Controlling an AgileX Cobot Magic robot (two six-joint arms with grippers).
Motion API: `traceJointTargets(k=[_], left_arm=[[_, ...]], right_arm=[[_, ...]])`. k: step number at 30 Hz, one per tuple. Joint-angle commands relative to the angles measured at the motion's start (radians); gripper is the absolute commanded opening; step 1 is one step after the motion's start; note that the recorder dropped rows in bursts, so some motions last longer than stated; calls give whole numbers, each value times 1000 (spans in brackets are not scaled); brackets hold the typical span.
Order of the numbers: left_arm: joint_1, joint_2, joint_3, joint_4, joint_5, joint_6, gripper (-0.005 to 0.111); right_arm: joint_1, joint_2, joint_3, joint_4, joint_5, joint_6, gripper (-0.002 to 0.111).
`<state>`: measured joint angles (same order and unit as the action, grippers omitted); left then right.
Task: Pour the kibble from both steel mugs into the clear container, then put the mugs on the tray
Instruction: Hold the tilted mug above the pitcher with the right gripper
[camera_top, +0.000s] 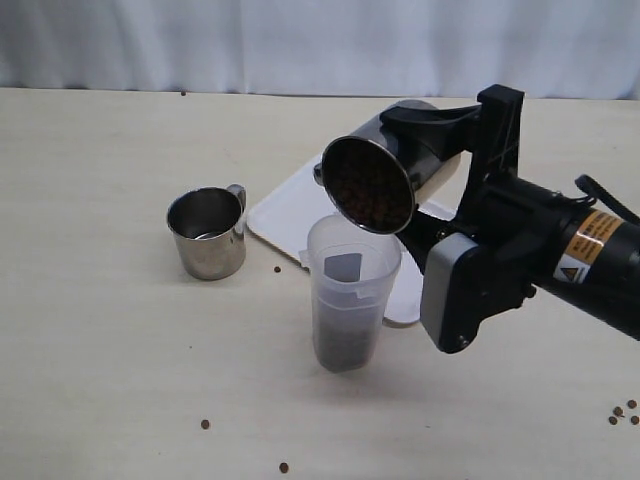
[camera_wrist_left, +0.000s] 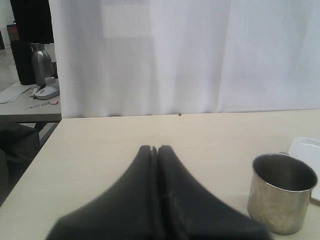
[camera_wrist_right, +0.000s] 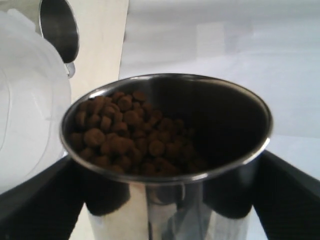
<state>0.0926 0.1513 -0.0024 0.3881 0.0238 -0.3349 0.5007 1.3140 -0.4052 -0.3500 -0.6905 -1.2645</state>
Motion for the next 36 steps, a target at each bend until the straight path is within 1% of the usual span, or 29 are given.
traceJointTargets(k=[1,11,22,25,29,36], left_arm=[[2,-7,2,-2,-8,-3,0],[2,-7,2,-2,-8,-3,0],[2,-7,2,-2,-8,-3,0],[2,-7,2,-4,-8,-3,0],[2,-7,2,-4,-8,-3,0],[2,-7,2,-4,-8,-3,0]], right_arm=[[1,-2,-12,-6,-37,10,5],[1,-2,-12,-6,-18,-6,5],[1,-2,-12,-6,-22,28,5],[1,-2,-12,-6,-22,1,5],[1,-2,-12,-3,-42,55,5],[1,-2,-12,13,-42,75,5]])
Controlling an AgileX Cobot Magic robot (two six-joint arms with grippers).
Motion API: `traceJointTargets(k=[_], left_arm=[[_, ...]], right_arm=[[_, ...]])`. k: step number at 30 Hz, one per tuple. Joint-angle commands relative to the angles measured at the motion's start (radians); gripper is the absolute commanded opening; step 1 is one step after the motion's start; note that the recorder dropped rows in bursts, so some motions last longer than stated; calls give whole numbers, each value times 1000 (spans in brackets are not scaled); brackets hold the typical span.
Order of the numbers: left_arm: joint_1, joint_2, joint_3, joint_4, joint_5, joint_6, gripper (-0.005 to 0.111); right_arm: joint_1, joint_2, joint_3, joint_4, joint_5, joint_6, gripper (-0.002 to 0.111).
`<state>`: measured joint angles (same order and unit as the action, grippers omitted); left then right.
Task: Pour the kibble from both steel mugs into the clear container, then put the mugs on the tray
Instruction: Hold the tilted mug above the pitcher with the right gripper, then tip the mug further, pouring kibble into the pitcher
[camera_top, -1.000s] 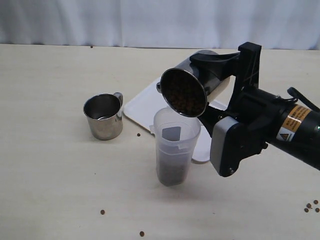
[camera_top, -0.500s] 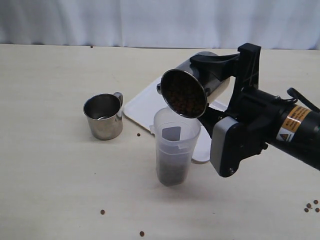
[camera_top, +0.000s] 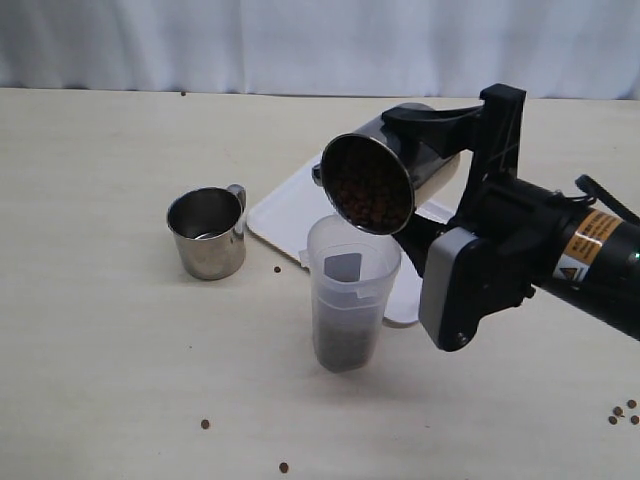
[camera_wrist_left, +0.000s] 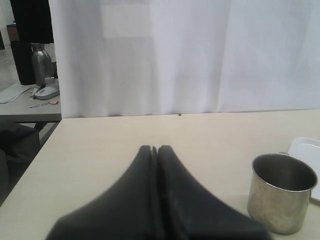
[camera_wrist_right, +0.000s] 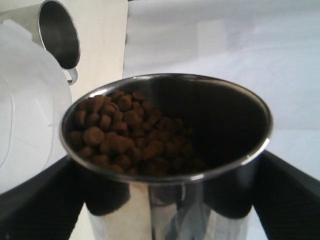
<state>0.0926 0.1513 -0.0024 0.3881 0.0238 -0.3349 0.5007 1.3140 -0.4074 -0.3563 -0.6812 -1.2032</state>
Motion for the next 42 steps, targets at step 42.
traceJointTargets(k=[42], left_arm=[[2,-7,2,-2,-8,-3,0]], right_arm=[[1,-2,-10,32,-95,-134,5]])
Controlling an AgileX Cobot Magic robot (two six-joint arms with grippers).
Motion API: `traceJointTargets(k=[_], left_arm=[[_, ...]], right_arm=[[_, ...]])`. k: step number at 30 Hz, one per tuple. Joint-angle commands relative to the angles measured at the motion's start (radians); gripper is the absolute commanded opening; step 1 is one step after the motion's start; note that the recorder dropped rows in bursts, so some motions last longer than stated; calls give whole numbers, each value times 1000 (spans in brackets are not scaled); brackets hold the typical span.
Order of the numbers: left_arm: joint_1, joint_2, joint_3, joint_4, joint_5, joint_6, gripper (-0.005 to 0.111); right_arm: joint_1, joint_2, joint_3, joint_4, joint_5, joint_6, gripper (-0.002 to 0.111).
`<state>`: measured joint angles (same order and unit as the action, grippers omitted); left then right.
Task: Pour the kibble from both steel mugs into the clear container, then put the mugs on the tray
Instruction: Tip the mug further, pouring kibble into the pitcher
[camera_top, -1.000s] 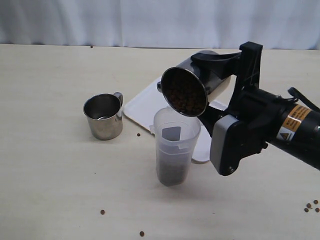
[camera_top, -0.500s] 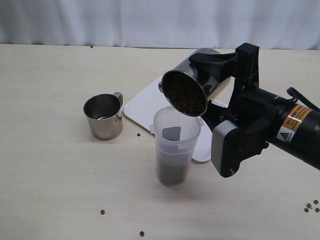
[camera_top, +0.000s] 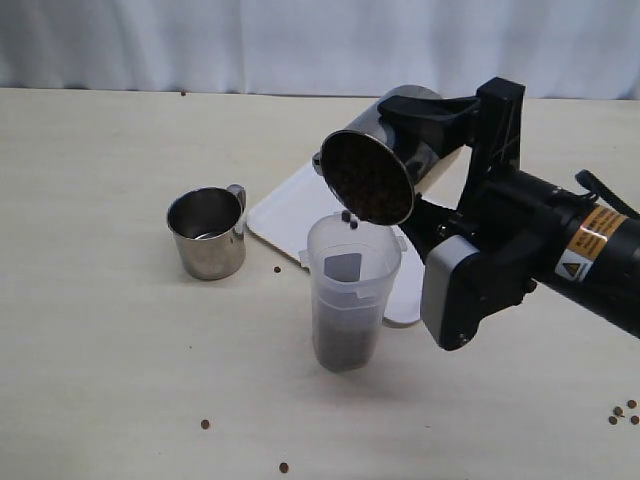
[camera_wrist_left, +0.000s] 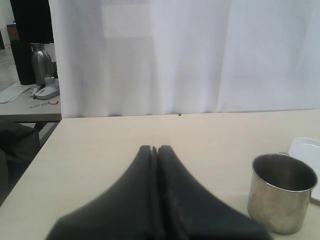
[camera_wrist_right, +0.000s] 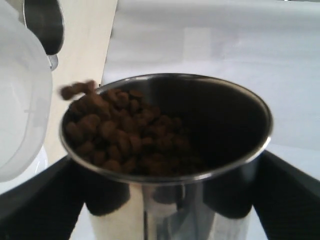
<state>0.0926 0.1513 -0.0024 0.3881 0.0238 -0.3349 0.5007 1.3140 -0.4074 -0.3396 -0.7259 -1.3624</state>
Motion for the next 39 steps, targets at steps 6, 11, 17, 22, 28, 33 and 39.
traceJointTargets(k=[6,11,17,22,28,33,39], left_arm=[[2,-7,2,-4,-8,-3,0],[2,-7,2,-4,-8,-3,0],[2,-7,2,-4,-8,-3,0],[2,-7,2,-4,-8,-3,0],[2,-7,2,-4,-8,-3,0],[2,-7,2,-4,-8,-3,0],[2,-7,2,-4,-8,-3,0]], right_arm=[[1,-2,-10,15,-51,19,5],[1,-2,-10,15,-47,7,5],[1,-2,-10,13,-43,-17,5],[1,-2,-10,13,-33,-48,5],[1,-2,-10,13,-33,-61,5],[1,0,-17,11,-28,-73,5],[1,33,-45,6,27,-73,5]])
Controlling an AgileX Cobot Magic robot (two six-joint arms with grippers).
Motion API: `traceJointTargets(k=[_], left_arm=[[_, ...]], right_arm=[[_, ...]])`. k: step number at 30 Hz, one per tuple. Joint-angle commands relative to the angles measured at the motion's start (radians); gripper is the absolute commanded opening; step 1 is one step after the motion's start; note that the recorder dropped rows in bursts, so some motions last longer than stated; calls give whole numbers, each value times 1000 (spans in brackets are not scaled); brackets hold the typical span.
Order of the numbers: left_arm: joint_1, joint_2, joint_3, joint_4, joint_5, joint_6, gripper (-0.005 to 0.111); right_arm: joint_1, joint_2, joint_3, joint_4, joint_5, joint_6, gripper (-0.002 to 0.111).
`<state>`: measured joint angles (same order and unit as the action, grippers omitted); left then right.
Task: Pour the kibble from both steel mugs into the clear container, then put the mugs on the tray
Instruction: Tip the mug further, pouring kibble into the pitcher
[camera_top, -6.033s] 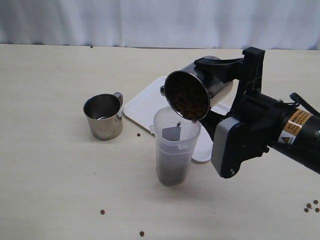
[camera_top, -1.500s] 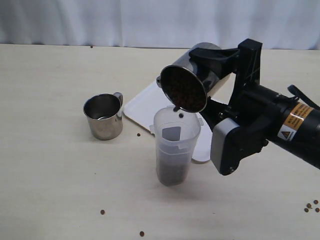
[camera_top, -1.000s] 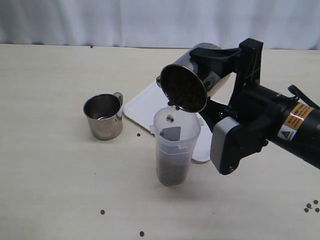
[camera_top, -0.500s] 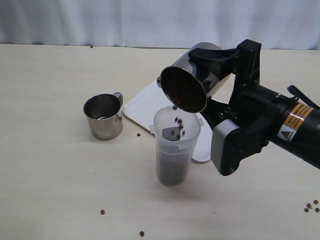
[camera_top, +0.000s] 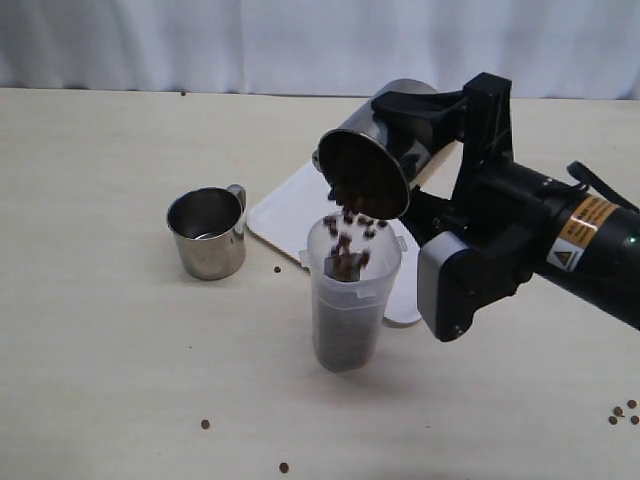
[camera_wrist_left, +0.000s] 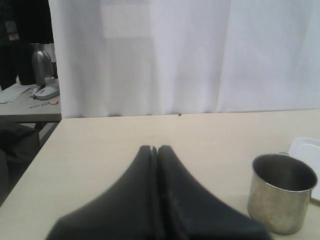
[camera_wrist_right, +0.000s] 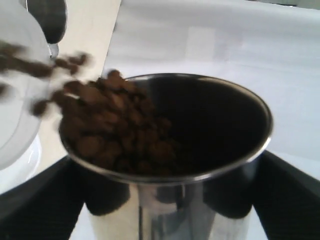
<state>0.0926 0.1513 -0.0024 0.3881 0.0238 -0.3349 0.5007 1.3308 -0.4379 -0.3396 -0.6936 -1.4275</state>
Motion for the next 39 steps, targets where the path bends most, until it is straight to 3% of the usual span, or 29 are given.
traceJointTargets(k=[1,39], left_arm=[[2,-7,2,-4,-8,-3,0],[2,-7,2,-4,-8,-3,0]], right_arm=[[1,18,-14,6,-8,-8,5],[1,18,-15,-13,-39,-66,5]])
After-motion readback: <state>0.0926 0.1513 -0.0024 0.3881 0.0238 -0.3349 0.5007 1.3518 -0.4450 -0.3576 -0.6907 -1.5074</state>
